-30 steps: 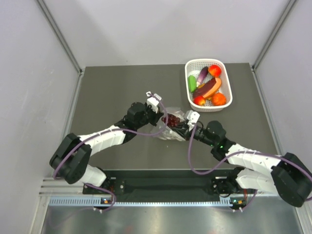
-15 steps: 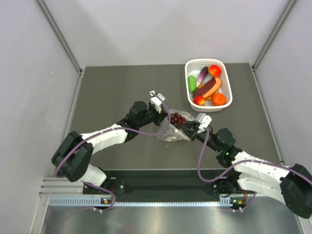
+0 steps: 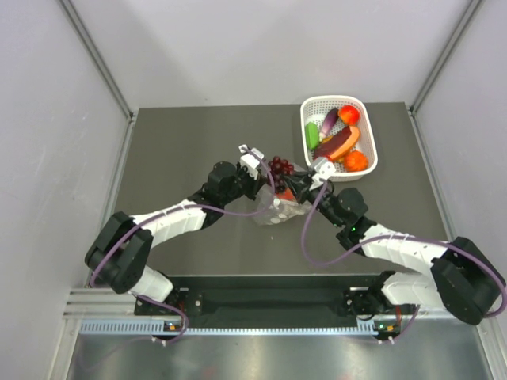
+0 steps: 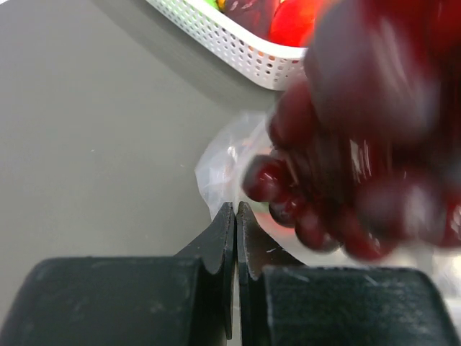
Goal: Open the zip-top bag and remove the fake food
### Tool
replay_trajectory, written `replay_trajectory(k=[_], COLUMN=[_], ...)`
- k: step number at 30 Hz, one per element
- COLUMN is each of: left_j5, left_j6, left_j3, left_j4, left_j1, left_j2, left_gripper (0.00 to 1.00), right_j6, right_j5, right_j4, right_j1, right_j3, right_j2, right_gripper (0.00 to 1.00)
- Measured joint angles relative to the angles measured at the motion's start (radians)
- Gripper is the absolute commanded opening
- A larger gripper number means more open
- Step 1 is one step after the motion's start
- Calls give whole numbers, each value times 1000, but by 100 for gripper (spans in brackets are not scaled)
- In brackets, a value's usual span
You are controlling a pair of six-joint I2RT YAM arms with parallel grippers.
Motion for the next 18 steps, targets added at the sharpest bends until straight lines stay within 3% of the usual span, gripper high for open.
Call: replay_trajectory(k=[8,18], left_j5=[-13,-14], left_j6=[9,9], left_j3=[0,0], left_j4=[-2,0], left_j1=[0,0], left_j2=[0,8], left_gripper=[0,0], right_j6=[1,54], right_j5=[63,60], right_j4=[-20,52], right_j1=[-37,-67], right_j3=[122,96], right_j2=[27,33], right_gripper=[0,0])
